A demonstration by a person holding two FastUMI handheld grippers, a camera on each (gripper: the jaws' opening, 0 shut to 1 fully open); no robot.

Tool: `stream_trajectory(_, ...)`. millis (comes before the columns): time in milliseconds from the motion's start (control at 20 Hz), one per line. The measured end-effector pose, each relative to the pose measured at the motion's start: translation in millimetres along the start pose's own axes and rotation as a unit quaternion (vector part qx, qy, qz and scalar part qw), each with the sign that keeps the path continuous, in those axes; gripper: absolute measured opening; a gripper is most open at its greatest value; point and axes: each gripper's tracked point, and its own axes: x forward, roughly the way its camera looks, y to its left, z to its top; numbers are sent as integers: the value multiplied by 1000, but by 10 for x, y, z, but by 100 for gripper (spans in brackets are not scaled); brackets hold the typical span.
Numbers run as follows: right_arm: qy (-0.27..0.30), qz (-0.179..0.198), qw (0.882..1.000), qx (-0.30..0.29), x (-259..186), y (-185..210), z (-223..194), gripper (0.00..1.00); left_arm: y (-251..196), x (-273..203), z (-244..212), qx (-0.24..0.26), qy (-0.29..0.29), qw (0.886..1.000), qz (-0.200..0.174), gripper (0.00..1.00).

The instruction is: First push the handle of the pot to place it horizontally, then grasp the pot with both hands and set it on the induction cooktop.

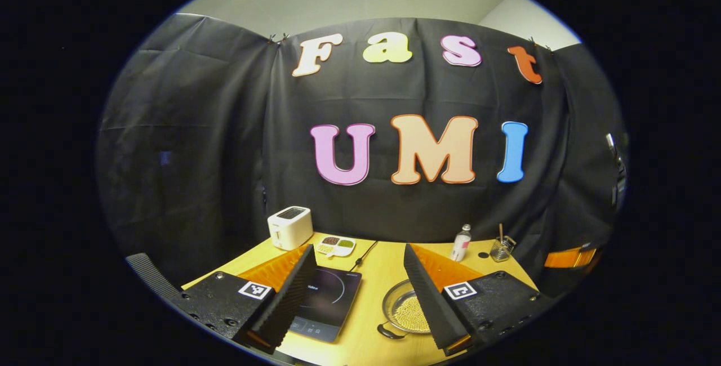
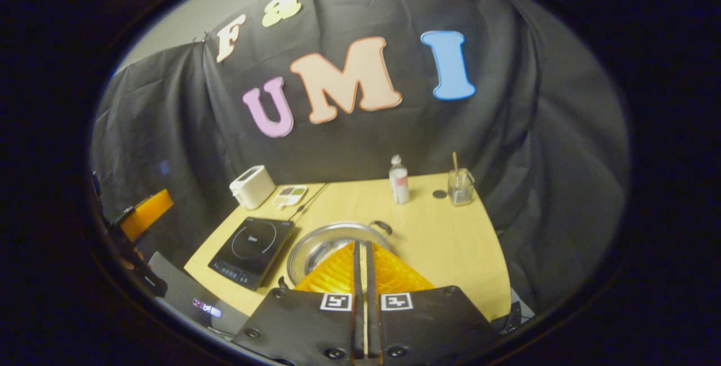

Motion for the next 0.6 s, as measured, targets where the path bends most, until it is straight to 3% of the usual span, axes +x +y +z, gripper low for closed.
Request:
stream_trajectory(50, 24, 4, 1000, -1, 53, 49, -153, 5, 53, 23, -36, -2, 4, 1000, 2, 95)
stream_trajectory(100, 44, 6, 999, -1, 91, 105, -299, 0, 112, 58, -77, -3, 7, 1000, 4, 95)
stream_trajectory(200, 91, 8, 996, -3, 190, 211, -604, 0, 255, 144, -154, -9, 13, 1000, 8, 99)
stream_trajectory(300, 141, 6, 990, -2, 287, 329, -950, 5, 381, 230, -237, -16, 24, 1000, 8, 96)
stream_trajectory(450, 200, -1, 980, 2, 455, 522, -1337, 0, 554, 384, -273, -23, 28, 999, -1, 96)
stream_trajectory(500, 217, -5, 976, 4, 527, 579, -1475, 5, 626, 436, -299, -22, 31, 999, -2, 95)
stream_trajectory(600, 246, -15, 969, 9, 658, 691, -1701, 0, 747, 529, -301, -16, 32, 999, -5, 96)
